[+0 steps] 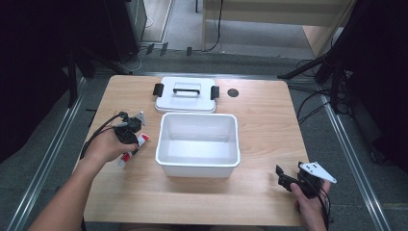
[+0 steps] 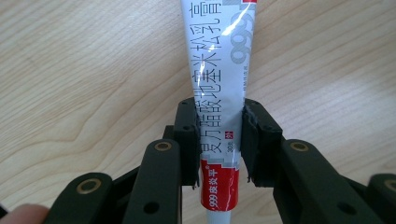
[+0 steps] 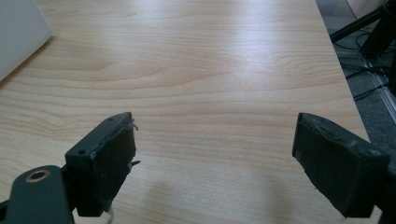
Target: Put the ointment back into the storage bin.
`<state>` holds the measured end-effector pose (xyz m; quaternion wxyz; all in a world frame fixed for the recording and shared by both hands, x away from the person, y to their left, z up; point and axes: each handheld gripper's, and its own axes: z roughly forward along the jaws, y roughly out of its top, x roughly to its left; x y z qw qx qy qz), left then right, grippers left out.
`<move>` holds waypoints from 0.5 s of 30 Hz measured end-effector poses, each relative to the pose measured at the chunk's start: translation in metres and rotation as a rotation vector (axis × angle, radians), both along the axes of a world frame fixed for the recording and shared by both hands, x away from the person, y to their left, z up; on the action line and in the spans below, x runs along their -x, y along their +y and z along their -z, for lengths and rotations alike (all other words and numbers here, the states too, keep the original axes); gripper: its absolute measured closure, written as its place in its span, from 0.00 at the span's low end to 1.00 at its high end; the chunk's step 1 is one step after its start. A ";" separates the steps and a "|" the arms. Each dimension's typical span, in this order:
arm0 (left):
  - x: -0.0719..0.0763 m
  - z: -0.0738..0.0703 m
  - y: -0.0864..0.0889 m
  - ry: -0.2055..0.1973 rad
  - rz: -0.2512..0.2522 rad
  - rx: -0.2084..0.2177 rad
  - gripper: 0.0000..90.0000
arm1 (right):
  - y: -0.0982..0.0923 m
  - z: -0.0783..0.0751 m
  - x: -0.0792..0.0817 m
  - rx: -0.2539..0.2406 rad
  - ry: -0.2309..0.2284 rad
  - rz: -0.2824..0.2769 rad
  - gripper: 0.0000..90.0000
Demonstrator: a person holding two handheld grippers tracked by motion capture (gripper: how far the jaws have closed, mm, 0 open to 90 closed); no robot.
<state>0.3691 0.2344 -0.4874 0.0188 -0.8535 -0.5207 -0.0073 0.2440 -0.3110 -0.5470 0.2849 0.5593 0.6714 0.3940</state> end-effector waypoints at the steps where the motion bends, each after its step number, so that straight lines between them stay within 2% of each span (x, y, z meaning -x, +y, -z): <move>1: 0.000 0.000 0.000 0.000 0.000 0.000 0.78 | 0.000 0.000 0.000 0.000 0.000 -0.001 0.15; 7: 0.003 -0.020 -0.003 -0.024 0.007 -0.001 0.78 | 0.000 0.000 0.000 0.001 0.000 -0.002 0.15; 15: 0.004 -0.038 -0.007 -0.031 0.018 0.000 0.78 | 0.000 0.000 0.000 0.000 0.002 -0.003 0.15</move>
